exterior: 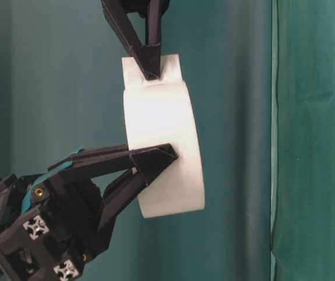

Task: Peel off the duct tape with your right arm.
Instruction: 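Pull the roll away from the right gripper with the left gripper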

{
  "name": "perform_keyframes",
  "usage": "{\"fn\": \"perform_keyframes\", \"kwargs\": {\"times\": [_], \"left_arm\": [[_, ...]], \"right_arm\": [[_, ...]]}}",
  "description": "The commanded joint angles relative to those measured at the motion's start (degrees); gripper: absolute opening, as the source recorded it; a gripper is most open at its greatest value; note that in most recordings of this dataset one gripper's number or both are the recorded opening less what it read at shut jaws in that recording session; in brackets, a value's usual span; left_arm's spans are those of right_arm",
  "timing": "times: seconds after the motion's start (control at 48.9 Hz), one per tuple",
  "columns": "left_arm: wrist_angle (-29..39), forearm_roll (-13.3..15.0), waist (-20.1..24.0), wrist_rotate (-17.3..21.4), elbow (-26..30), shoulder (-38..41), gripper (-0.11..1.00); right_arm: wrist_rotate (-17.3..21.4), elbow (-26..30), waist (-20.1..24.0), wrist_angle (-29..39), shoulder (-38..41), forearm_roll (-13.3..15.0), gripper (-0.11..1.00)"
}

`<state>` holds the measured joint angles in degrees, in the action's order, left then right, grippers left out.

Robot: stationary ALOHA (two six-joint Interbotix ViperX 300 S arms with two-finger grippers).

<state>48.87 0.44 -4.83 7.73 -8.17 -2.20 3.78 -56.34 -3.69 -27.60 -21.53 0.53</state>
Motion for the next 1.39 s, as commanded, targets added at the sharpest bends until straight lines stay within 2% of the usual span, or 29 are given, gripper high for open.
{"fn": "perform_keyframes", "kwargs": {"times": [0.0,0.225,0.45,0.859,1.37], "left_arm": [[0.35,0.18,-2.20,0.09,0.53,-1.41,0.22],[1.32,0.18,-3.43,0.26,0.18,-1.67,0.22],[1.32,0.18,-5.45,3.69,0.18,-2.11,0.22],[1.32,0.18,-7.29,5.10,-1.85,-3.16,0.22],[0.97,0.18,-10.37,12.66,-5.10,-5.01,0.21]], "right_arm": [[-0.09,0.35,-0.44,-0.44,-0.97,-0.26,-0.10],[0.00,0.26,-0.53,-0.44,-0.97,-0.26,-0.10],[0.00,0.18,-0.62,-0.44,-0.97,-0.26,-0.10],[-0.09,-1.41,-1.49,-1.05,-2.37,-0.26,-0.10],[0.00,-4.39,-2.90,-0.88,-6.50,-0.44,-0.10]]}}
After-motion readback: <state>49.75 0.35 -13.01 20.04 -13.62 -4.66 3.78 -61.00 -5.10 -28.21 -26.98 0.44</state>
